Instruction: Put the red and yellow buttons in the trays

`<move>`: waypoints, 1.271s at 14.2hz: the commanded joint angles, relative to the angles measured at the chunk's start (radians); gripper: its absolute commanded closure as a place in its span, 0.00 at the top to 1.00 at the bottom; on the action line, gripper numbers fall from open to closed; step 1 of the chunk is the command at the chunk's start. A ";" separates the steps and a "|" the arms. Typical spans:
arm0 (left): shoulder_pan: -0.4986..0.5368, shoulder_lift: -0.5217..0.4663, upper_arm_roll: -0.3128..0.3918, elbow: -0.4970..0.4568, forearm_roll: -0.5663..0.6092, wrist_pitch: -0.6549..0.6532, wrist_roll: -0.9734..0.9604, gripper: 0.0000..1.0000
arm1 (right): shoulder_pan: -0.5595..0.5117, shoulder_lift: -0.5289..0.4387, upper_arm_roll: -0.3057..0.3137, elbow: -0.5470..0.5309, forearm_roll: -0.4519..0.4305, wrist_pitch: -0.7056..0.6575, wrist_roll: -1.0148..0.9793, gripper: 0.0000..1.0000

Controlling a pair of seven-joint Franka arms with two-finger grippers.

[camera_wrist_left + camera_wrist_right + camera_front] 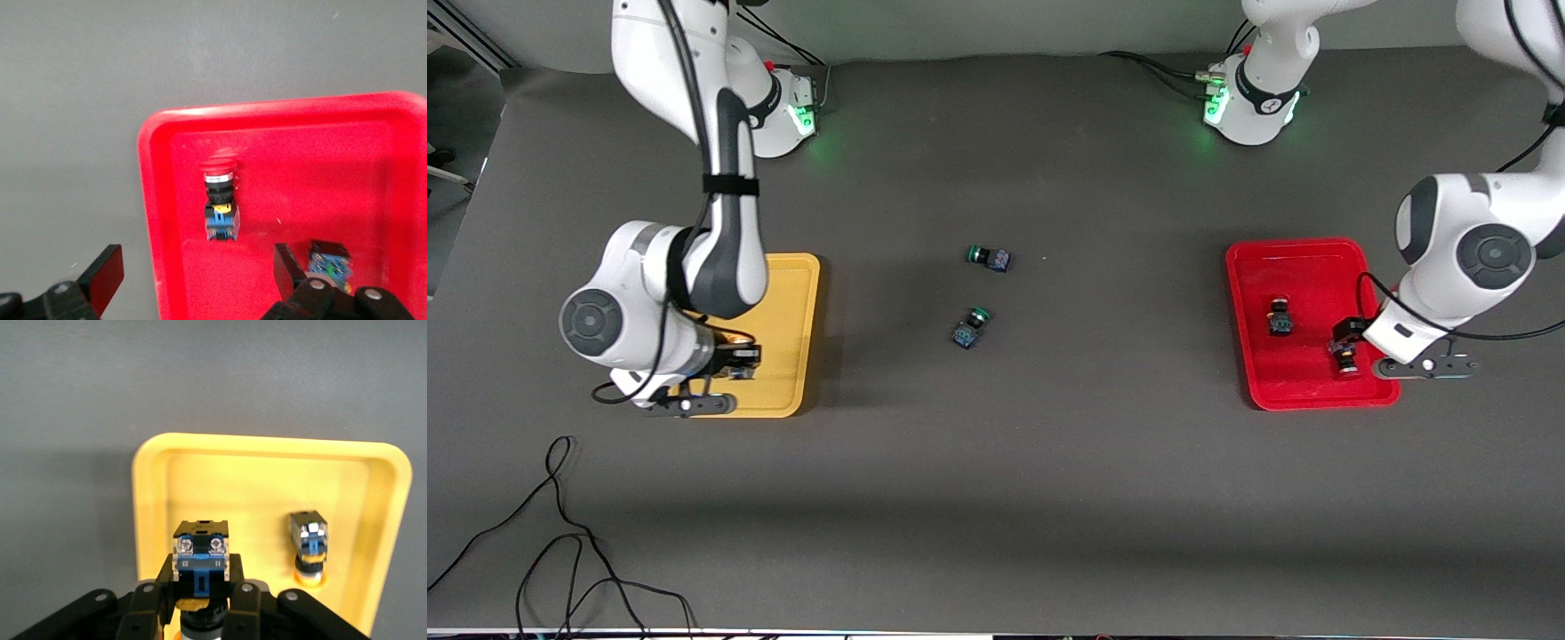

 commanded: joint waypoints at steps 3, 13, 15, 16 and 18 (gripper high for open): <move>-0.026 -0.036 -0.061 0.302 -0.161 -0.407 0.007 1.00 | 0.034 0.044 0.034 -0.156 0.224 0.136 -0.159 0.04; -0.152 -0.230 0.020 0.314 -0.224 -0.522 0.081 1.00 | 0.073 -0.013 -0.075 0.016 0.082 -0.059 0.083 1.00; -0.330 -0.230 0.205 0.314 -0.227 -0.522 0.081 1.00 | 0.089 -0.013 -0.153 0.130 0.017 -0.217 0.123 1.00; -0.343 -0.230 0.219 0.312 -0.227 -0.519 0.081 1.00 | 0.096 -0.013 -0.188 0.178 0.005 -0.282 0.131 1.00; -0.348 -0.237 0.222 0.304 -0.229 -0.518 0.082 1.00 | 0.102 -0.013 -0.251 0.271 -0.029 -0.402 0.155 1.00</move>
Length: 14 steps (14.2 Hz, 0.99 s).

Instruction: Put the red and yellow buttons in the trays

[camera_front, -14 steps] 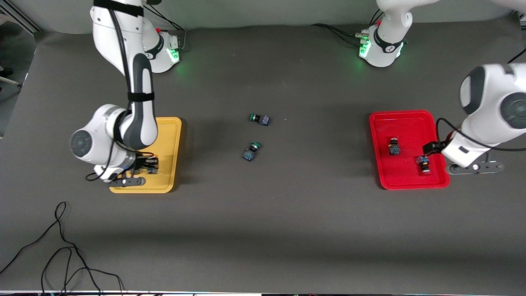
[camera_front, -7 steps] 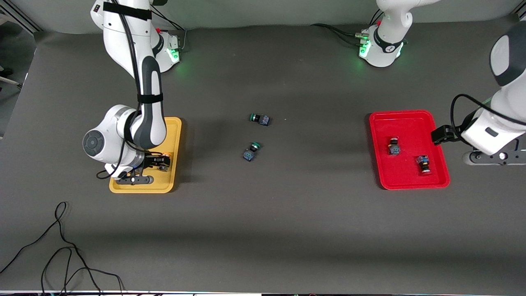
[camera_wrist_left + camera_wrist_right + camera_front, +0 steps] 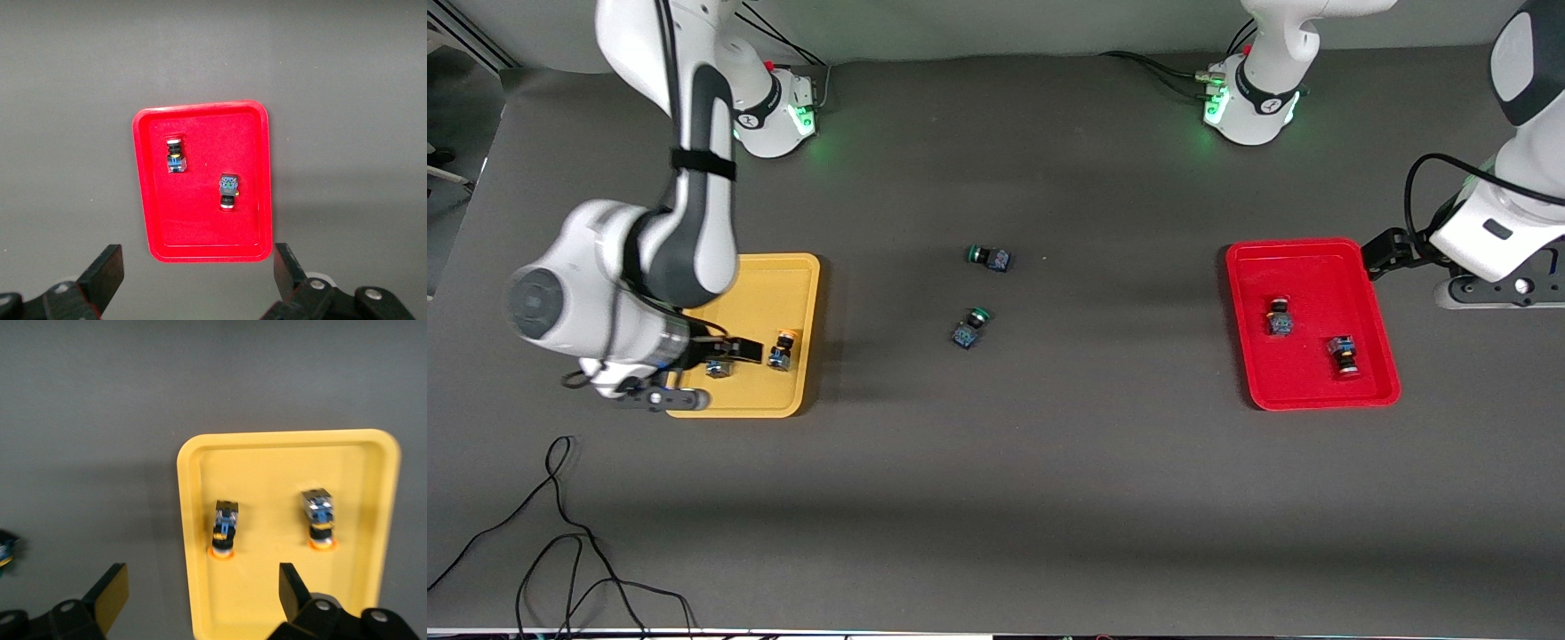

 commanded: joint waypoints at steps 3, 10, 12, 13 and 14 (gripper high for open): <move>-0.033 -0.047 0.030 -0.058 -0.013 0.034 0.018 1.00 | 0.008 -0.003 -0.120 0.179 -0.060 -0.214 0.051 1.00; 0.108 -0.038 -0.099 -0.036 -0.011 0.002 0.048 1.00 | -0.293 -0.413 0.363 0.178 -0.500 -0.133 0.294 1.00; 0.107 -0.032 -0.099 -0.021 -0.011 -0.021 0.048 1.00 | -0.459 -0.478 0.532 0.155 -0.522 -0.116 0.311 1.00; 0.106 -0.032 -0.099 -0.018 -0.011 -0.024 0.048 1.00 | -0.534 -0.499 0.600 0.147 -0.523 -0.113 0.311 1.00; 0.102 -0.031 -0.099 -0.007 -0.011 -0.027 0.048 1.00 | -0.606 -0.524 0.664 0.131 -0.533 -0.103 0.311 1.00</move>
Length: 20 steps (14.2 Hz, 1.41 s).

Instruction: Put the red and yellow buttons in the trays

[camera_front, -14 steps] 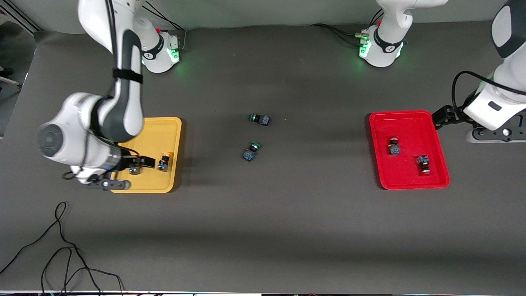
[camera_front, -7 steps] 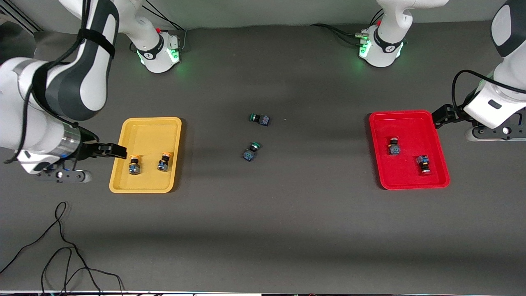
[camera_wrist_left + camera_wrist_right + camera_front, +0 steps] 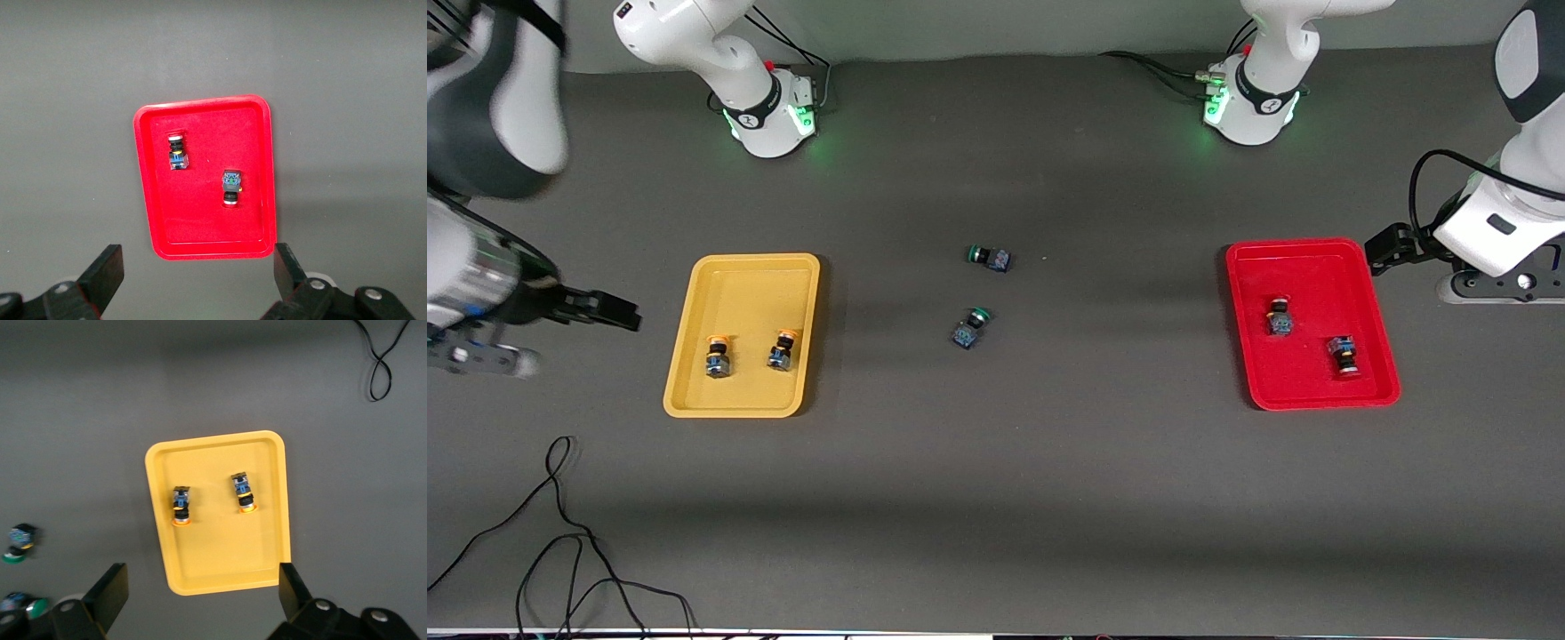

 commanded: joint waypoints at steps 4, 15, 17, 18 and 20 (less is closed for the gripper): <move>0.009 0.008 -0.015 0.056 -0.010 -0.057 0.018 1.00 | -0.379 -0.215 0.410 -0.235 -0.100 0.132 0.025 1.00; 0.014 0.033 -0.015 0.092 -0.005 -0.127 0.021 1.00 | -0.644 -0.194 0.637 -0.149 -0.144 0.019 -0.016 1.00; 0.012 0.033 -0.015 0.093 -0.005 -0.144 0.021 1.00 | -0.643 -0.196 0.638 -0.148 -0.157 0.008 -0.019 1.00; 0.011 0.031 -0.015 0.093 -0.005 -0.145 0.021 1.00 | -0.643 -0.197 0.638 -0.151 -0.157 0.008 -0.019 1.00; 0.011 0.033 -0.015 0.093 -0.005 -0.145 0.019 1.00 | -0.638 -0.200 0.638 -0.155 -0.158 0.007 -0.019 1.00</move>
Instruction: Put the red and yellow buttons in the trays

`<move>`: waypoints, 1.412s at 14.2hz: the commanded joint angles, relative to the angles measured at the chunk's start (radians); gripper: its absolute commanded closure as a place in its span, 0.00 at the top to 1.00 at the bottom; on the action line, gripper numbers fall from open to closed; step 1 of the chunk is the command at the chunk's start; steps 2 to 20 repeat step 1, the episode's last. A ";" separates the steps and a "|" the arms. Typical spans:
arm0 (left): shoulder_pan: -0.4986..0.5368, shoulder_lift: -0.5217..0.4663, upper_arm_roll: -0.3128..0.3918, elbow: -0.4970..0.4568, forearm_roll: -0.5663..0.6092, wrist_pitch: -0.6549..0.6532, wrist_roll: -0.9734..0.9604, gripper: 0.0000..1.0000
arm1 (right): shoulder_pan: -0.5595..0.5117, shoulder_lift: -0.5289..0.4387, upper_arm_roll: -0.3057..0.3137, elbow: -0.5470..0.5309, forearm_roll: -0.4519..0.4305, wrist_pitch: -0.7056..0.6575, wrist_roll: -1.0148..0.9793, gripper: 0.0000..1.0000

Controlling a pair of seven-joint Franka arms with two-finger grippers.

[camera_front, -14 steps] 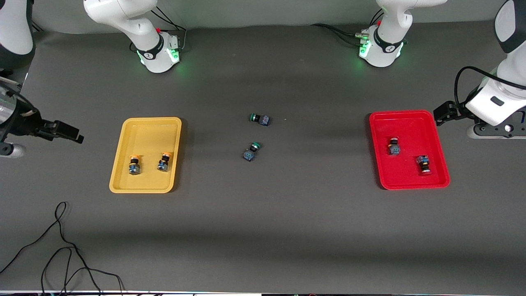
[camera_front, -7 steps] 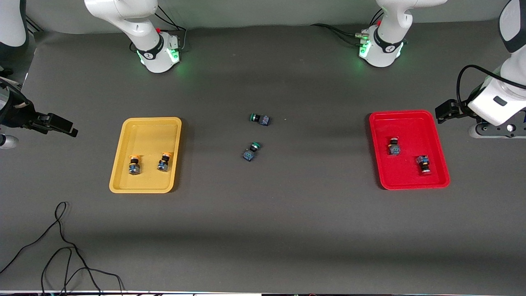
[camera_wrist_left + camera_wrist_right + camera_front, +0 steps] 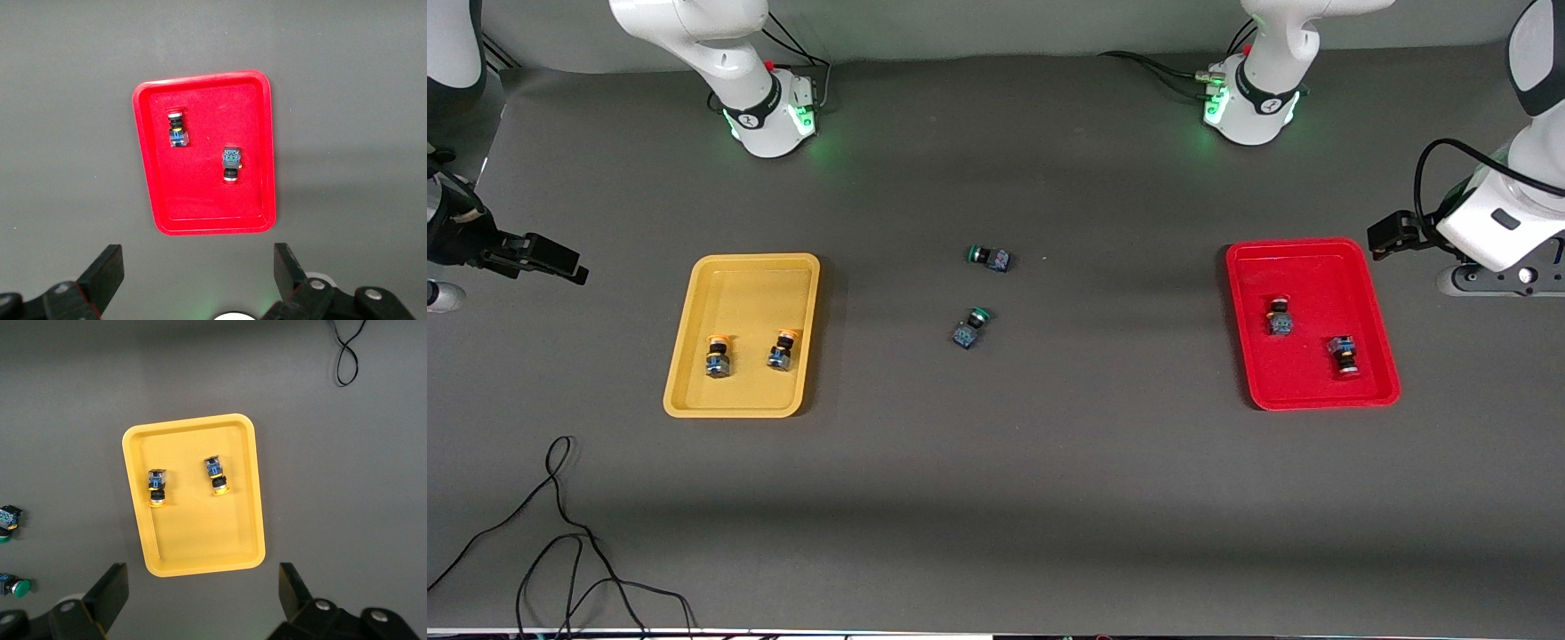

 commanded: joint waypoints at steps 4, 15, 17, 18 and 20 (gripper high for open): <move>0.007 0.013 -0.008 0.028 -0.005 -0.028 0.015 1.00 | 0.000 0.007 0.009 0.020 -0.023 -0.022 -0.012 1.00; 0.007 0.013 -0.008 0.028 -0.005 -0.028 0.015 1.00 | 0.000 0.007 0.009 0.020 -0.023 -0.022 -0.012 1.00; 0.007 0.013 -0.008 0.028 -0.005 -0.028 0.015 1.00 | 0.000 0.007 0.009 0.020 -0.023 -0.022 -0.012 1.00; 0.007 0.013 -0.008 0.028 -0.005 -0.028 0.015 1.00 | 0.000 0.007 0.009 0.020 -0.023 -0.022 -0.012 1.00; 0.007 0.013 -0.008 0.028 -0.005 -0.028 0.015 1.00 | 0.000 0.007 0.009 0.020 -0.023 -0.022 -0.012 1.00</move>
